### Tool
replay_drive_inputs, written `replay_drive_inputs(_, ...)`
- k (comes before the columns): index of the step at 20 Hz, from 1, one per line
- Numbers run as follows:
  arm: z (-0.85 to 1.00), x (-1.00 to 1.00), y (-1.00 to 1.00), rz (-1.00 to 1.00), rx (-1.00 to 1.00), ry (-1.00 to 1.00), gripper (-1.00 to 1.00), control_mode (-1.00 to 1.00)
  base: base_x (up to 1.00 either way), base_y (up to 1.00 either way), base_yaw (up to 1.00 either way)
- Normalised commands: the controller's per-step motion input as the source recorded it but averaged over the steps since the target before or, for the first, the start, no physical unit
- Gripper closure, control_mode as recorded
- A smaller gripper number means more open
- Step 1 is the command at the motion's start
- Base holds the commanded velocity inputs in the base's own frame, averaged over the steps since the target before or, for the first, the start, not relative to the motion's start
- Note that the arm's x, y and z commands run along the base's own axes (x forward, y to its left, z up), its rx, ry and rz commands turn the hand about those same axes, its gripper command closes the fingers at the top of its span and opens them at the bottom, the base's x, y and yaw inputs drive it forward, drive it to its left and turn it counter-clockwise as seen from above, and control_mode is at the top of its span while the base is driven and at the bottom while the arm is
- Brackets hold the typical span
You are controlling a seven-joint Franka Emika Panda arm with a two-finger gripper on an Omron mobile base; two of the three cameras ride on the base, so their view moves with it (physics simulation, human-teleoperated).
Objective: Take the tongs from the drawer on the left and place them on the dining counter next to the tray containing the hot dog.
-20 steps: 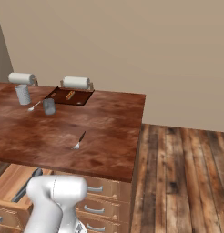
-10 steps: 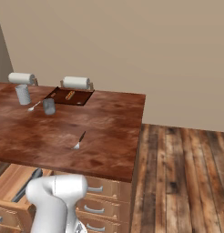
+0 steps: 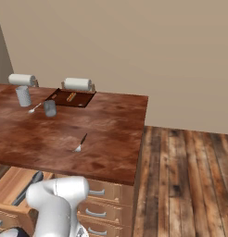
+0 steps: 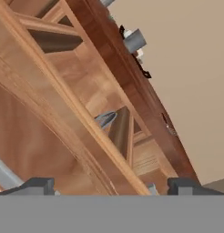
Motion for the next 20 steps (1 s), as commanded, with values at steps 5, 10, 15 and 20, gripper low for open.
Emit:
replay_drive_inputs(5,0.33,0.0,0.0,0.0,0.01,0.21,-1.0,-1.0,0.0,0.0,0.0)
replay_drive_inputs(10,0.16,0.0,-0.02,0.0,0.03,0.22,-1.0,-1.0,0.0,0.0,0.0)
replay_drive_inputs(15,0.0,0.04,-0.05,0.03,0.0,0.19,-1.0,-1.0,0.0,0.0,0.0)
replay_drive_inputs(20,0.0,0.2,-0.05,0.07,0.0,0.22,-1.0,-1.0,0.0,0.0,0.0)
